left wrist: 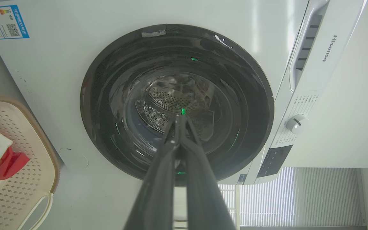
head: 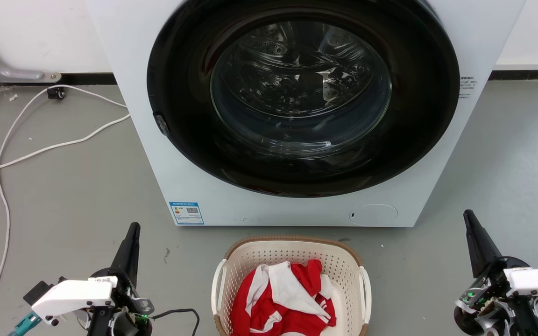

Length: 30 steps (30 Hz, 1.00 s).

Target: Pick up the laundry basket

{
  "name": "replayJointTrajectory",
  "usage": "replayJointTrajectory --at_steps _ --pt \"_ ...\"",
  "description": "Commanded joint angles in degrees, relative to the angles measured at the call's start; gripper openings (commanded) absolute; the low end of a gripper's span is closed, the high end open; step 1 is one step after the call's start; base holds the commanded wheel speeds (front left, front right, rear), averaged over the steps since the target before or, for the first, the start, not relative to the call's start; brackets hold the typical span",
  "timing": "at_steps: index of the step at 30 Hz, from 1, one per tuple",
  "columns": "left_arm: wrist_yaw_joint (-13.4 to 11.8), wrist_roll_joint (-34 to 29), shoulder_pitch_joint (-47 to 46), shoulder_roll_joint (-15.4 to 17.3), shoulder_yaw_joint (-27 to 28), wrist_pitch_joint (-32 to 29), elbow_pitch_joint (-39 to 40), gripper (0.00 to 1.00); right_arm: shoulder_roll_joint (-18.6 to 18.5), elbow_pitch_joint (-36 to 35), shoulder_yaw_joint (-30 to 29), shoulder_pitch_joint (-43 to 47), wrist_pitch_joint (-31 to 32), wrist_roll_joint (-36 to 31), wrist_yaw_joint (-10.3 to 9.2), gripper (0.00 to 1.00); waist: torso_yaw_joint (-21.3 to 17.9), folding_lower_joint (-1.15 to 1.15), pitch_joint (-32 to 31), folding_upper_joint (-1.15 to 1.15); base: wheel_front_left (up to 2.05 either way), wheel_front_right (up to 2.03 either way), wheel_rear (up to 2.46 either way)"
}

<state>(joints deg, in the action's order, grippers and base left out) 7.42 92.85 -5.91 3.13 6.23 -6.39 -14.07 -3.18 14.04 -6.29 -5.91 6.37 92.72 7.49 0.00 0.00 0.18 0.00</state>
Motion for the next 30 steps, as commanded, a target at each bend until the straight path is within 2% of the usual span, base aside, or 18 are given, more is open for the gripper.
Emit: replayJointTrajectory --at_steps 1,29,30 --pt "0.21 -0.42 -0.61 -0.05 0.2 -0.03 -0.07 0.0 0.21 0.05 -0.11 -0.6 0.19 -0.29 0.0 0.0 0.0 0.0 0.0 0.0 0.0 0.0 0.0" --pt "0.21 -0.35 -0.62 -0.12 0.31 -0.17 -0.07 0.0 0.23 0.05 -0.19 -0.61 0.2 -0.4 0.0 0.0 0.0 0.0 0.0 0.0 0.0 0.0 0.0" --pt "0.0 -0.33 -0.01 -0.1 0.11 -0.01 -0.02 1.0 0.1 0.02 -0.1 -0.01 0.13 -0.02 0.0 1.0 0.0 0.0 0.0 0.0 0.0 0.0 0.0"
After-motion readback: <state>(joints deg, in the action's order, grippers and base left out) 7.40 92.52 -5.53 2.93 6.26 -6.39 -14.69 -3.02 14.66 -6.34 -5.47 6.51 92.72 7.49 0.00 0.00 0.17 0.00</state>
